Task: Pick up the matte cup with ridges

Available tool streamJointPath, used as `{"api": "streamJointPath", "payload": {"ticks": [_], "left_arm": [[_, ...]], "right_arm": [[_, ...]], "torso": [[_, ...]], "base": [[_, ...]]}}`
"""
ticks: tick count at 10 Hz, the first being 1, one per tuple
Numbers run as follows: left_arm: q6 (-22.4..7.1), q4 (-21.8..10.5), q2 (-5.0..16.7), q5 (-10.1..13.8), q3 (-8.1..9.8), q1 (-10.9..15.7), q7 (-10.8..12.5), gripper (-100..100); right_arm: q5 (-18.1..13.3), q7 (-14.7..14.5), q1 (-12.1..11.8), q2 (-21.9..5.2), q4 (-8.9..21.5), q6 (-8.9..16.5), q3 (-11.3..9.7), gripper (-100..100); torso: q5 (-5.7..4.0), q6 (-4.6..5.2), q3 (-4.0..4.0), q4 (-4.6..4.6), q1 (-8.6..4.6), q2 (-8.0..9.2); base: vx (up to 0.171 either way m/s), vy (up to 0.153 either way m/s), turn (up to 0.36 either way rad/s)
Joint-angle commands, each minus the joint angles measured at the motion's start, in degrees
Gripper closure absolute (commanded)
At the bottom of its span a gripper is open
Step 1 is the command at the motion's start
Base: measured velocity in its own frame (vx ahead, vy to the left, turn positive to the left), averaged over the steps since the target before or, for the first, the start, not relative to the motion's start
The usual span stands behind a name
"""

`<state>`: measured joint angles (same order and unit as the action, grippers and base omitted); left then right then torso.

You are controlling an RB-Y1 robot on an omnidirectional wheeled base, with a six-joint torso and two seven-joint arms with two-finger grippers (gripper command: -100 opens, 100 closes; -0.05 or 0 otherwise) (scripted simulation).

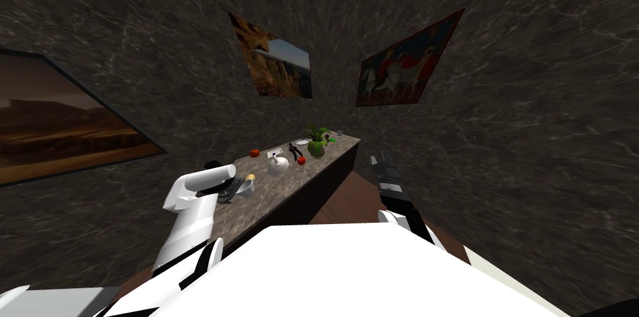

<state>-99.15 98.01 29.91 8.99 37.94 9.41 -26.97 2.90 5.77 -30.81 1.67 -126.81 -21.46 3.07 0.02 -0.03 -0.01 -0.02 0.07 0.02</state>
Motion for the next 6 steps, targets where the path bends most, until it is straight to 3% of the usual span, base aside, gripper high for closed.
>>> {"api": "streamJointPath", "payload": {"ticks": [1, 3, 4, 6], "left_arm": [[1.85, -1.33, -0.31, -0.23, -0.65, -0.05, 0.42, -100], [2.14, -1.59, -0.44, -0.31, -0.79, -0.09, 0.49, -100], [2.37, -1.71, -0.45, -0.32, -0.83, -0.09, 0.53, 100], [2.28, -1.72, -0.47, -0.31, -0.82, -0.13, 0.52, 100]], "right_arm": [[0.00, 0.00, 0.00, 0.00, 0.00, 0.00, 0.00, 0], [0.00, 0.00, 0.00, 0.00, 0.00, 0.00, 0.00, 0], [0.00, 0.00, 0.00, 0.00, 0.00, 0.00, 0.00, 0], [0.00, 0.00, 0.00, 0.00, 0.00, 0.00, 0.00, 0]], "torso": [[0.00, 0.00, 0.00, 0.00, 0.00, 0.00], [0.02, 0.00, 0.02, 0.01, 0.07, 0.03], [0.00, 0.00, 0.02, 0.01, 0.02, 0.03], [-0.02, 0.04, 0.00, 0.01, -0.02, -0.01]], "base": [[-0.002, 0.025, -0.002], [-0.001, 0.021, -0.002], [0.000, 0.000, 0.000], [-0.001, 0.000, 0.000]]}}
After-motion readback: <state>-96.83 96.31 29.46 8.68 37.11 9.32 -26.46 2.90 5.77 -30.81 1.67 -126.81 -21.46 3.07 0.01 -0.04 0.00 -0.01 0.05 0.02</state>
